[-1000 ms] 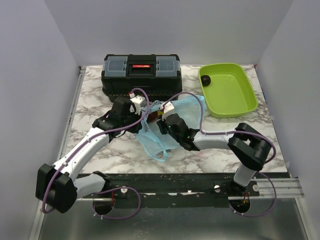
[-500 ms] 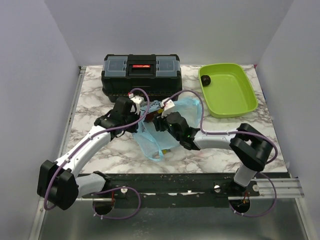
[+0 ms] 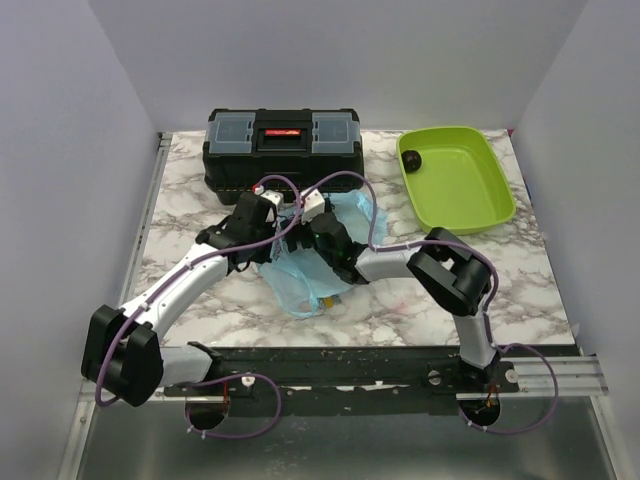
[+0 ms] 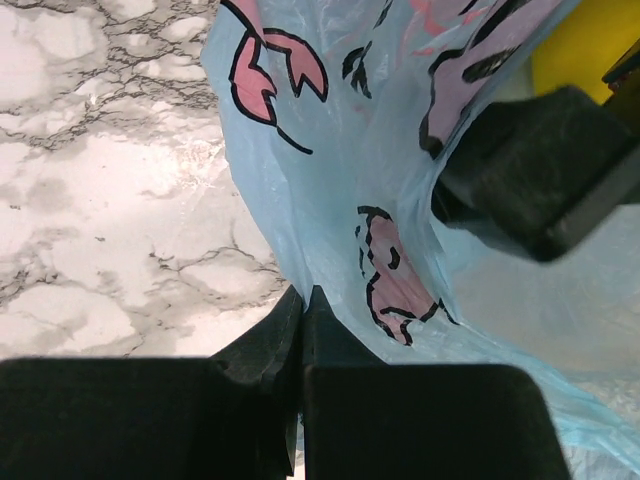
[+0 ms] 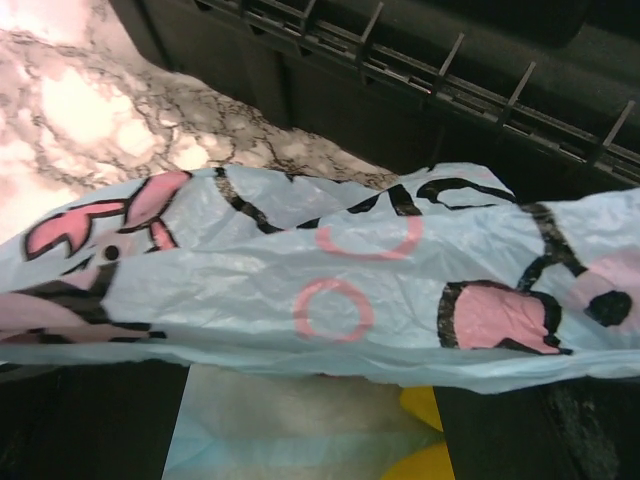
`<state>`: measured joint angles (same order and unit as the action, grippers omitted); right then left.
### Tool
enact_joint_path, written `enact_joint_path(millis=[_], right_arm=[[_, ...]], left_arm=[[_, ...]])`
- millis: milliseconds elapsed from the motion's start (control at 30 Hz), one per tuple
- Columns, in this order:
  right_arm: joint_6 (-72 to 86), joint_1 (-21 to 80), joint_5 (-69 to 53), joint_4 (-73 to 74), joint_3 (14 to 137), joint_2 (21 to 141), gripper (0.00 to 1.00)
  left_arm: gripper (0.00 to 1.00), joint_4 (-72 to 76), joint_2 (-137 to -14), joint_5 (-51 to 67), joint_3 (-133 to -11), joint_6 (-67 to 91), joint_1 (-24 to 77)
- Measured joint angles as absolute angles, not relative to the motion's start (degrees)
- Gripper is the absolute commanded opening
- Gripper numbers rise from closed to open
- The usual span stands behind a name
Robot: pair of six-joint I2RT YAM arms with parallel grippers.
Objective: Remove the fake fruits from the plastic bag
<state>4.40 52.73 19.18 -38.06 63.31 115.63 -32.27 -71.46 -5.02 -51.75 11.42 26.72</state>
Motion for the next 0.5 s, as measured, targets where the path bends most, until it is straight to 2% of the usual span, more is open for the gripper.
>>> enact_joint_path(millis=[333,467,500], right_arm=[[4.0,51.5,18.0,-38.4,69.5,123.6,0.89],[4.5,51.4,17.0,-38.0,72.2,125.8,0.82],[4.5,51.4,17.0,-38.0,72.9,126.2,0.77]], left_arm=[[0.00,-32.4,-73.8,-7.8,-52.1,13.2,26.7],[0.00,-32.5,-74.1,-8.1,-52.1,13.3,26.7],[0.00,-32.5,-74.1,-8.2,-52.1,13.3,26.7]])
